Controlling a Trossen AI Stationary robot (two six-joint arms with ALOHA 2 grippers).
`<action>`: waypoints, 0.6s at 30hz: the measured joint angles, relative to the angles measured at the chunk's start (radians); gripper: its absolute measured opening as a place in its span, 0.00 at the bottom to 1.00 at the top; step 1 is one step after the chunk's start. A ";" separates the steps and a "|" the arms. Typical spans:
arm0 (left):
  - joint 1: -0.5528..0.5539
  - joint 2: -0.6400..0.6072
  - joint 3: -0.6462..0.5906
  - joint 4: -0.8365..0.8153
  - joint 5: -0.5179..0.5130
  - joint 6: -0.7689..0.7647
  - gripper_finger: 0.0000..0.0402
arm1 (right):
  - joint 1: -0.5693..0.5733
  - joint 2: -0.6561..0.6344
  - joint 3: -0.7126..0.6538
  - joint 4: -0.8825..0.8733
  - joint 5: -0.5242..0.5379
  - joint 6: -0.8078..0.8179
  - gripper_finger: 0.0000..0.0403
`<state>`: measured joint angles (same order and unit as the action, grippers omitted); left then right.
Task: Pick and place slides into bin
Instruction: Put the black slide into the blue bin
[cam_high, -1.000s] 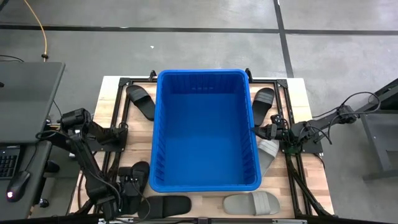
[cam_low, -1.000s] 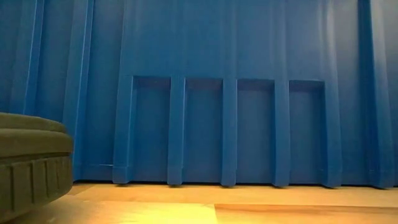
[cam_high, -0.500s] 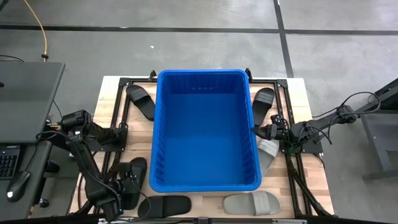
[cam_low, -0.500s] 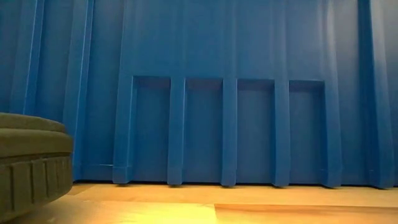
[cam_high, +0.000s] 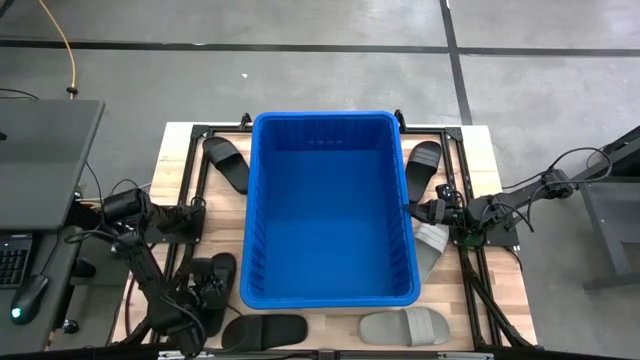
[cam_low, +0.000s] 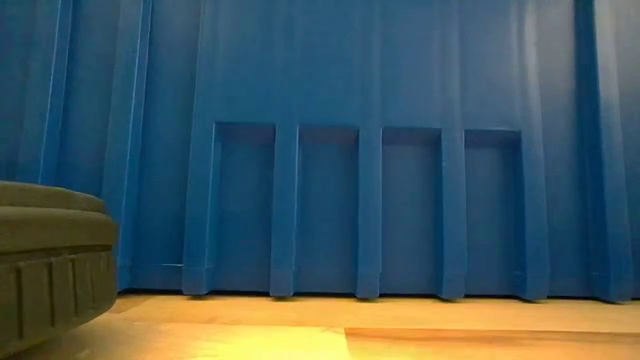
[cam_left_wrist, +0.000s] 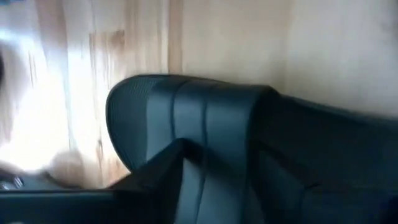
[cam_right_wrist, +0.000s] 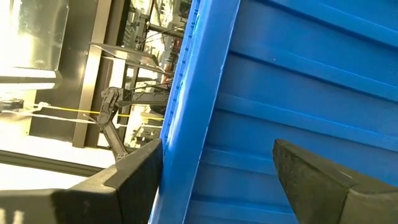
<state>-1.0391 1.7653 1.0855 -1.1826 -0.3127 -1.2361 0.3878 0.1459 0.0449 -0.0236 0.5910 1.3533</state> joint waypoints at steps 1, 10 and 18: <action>0.013 0.000 0.000 0.001 0.027 -0.014 0.30 | 0.000 0.000 0.000 0.000 0.001 0.001 0.70; 0.051 -0.009 0.037 -0.021 0.171 0.008 0.02 | 0.000 0.000 0.000 0.001 0.009 0.006 0.70; 0.035 -0.017 0.242 -0.233 0.181 0.008 0.01 | 0.000 0.000 0.000 0.000 0.012 0.001 0.70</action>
<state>-1.0040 1.7481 1.3277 -1.4153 -0.1318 -1.2283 0.3874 0.1459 0.0444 -0.0235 0.6025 1.3544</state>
